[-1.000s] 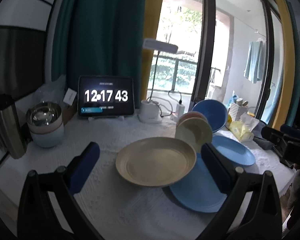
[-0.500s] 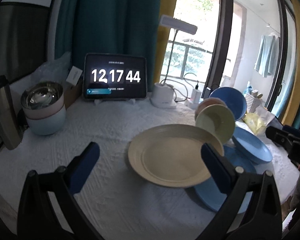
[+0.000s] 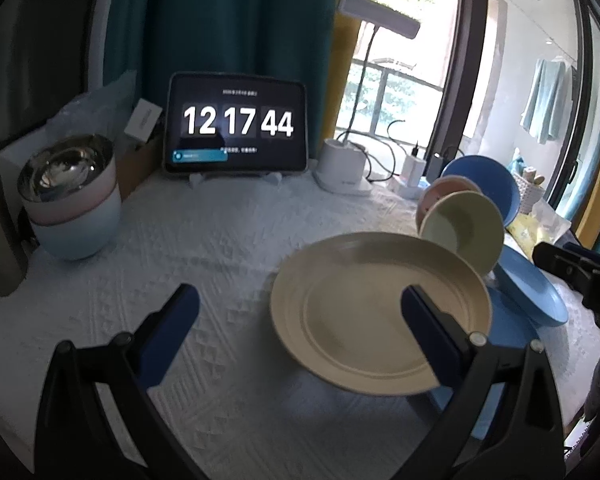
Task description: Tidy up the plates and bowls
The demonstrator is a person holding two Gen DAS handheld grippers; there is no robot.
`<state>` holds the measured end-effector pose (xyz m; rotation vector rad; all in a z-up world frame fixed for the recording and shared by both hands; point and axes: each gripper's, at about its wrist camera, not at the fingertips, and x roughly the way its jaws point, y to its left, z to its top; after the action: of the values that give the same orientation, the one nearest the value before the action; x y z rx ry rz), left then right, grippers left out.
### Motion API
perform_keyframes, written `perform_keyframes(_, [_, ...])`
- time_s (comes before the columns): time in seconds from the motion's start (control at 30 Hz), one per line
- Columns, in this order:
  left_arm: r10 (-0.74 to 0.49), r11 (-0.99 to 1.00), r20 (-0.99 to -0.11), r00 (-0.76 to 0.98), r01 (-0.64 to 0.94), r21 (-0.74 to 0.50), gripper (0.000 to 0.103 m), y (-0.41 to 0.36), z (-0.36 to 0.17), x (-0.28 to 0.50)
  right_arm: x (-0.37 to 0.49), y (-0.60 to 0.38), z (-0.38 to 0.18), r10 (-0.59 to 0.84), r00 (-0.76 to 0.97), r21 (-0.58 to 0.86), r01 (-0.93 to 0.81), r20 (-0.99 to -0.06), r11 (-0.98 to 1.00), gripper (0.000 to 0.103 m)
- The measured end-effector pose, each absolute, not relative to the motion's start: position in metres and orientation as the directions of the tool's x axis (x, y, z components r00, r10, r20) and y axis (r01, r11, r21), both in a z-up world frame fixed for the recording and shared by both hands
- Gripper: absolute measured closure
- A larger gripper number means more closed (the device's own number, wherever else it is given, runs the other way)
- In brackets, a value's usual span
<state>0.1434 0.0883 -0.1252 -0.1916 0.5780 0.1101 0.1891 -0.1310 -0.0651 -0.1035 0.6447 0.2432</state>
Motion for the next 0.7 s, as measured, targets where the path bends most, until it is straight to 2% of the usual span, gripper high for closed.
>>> perform_keyframes(0.3, [0.044,0.972,-0.628,0.777,-0.179,-0.153,0.003,0.095,-0.146,0.167,0.211,-0.12,-0.085,0.219,0.722,0.002,-0.288,-0.656,0.958,0.035])
perform_keyframes(0.37, [0.044,0.971,-0.639,0.768,-0.183,-0.153,0.009,0.096,-0.149,0.17,0.216,-0.118,-0.09,0.226,0.708,0.008,-0.297,-0.669,0.955,0.038])
perform_keyframes(0.5, [0.036,0.966,-0.672,0.74,-0.199,-0.168,0.015,0.099,-0.158,0.182,0.225,-0.114,-0.096,0.24,0.688,0.016,-0.315,-0.685,0.949,0.042])
perform_keyframes(0.6, [0.032,0.964,-0.686,0.726,-0.204,-0.171,0.022,0.099,-0.162,0.189,0.232,-0.113,-0.101,0.246,0.674,0.025,-0.32,-0.696,0.947,0.047])
perform_keyframes(0.7, [0.022,0.963,-0.707,0.707,-0.205,-0.176,0.032,0.099,-0.166,0.193,0.237,-0.112,-0.107,0.253,0.659,0.035,-0.324,-0.708,0.945,0.049])
